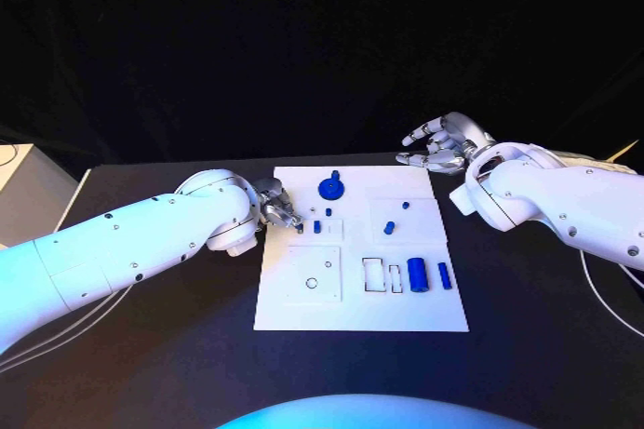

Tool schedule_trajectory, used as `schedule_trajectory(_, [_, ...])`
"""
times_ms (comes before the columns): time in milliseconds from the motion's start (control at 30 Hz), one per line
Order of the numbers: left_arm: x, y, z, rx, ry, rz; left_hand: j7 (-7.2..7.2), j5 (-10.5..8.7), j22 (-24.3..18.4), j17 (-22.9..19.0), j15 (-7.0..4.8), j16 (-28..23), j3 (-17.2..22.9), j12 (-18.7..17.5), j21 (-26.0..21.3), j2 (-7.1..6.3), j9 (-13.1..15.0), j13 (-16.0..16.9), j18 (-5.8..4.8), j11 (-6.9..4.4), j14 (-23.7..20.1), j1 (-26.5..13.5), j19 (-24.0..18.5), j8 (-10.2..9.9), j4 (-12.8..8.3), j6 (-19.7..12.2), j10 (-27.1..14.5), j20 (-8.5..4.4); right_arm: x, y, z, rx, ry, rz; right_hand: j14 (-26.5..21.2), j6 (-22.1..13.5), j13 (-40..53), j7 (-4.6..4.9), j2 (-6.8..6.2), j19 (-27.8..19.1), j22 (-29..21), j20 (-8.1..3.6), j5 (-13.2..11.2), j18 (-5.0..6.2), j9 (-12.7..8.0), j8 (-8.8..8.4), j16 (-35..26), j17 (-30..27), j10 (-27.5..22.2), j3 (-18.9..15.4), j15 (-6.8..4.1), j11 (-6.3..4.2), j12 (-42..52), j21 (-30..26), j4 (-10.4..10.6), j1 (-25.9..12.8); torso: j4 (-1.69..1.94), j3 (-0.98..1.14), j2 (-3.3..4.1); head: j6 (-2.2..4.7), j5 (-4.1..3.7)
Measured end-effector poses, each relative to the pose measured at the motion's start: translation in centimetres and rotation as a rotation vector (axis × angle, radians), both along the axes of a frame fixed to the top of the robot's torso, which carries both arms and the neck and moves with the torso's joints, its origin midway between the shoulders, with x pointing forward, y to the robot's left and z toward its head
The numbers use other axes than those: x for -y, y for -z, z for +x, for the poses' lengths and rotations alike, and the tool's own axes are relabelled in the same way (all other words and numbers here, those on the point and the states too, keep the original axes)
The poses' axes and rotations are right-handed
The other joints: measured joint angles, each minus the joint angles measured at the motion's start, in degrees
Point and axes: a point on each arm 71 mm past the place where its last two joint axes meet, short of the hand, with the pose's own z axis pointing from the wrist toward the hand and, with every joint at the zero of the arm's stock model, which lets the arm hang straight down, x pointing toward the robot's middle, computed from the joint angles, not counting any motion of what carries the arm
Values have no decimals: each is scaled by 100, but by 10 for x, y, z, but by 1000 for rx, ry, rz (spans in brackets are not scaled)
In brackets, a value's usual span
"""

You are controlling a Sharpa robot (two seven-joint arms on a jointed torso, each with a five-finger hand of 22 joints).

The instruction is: Assemble the parts on the task board

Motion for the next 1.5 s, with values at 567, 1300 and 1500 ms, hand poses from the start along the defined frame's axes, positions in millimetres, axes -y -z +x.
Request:
schedule_trajectory(567, [5,-1,-3,36,38,40,0,2,0,0,0,0,0,0,0,-22,498,-21,0,1,0,-23,0,-11,0,0,-1,0,1,1,0,-3,0,-1,0,0,-1,0,0,0,4,0,24,0,-5,0,0,0,0,16,0,0,0,0,-16,0,-4,-2,1,-26,-8])
schedule_trajectory(1300, [6,0,-5,27,53,53,-1,25,1,0,0,0,0,0,-1,-34,849,-20,0,1,0,-35,-1,3,0,1,-1,0,1,2,0,-5,1,-1,0,0,-2,0,0,0,3,0,23,0,-4,0,0,0,0,16,0,0,0,0,-16,0,-1,-2,-1,-34,-9])
schedule_trajectory(1500, [6,1,-5,24,55,55,-1,23,1,0,1,0,10,0,-1,-32,866,-23,0,0,0,-33,11,3,9,2,0,-12,1,2,-1,-5,1,-1,0,0,-2,0,0,0,2,0,23,0,-4,0,0,0,0,16,0,0,0,0,-16,0,-1,-2,-1,-40,-14])
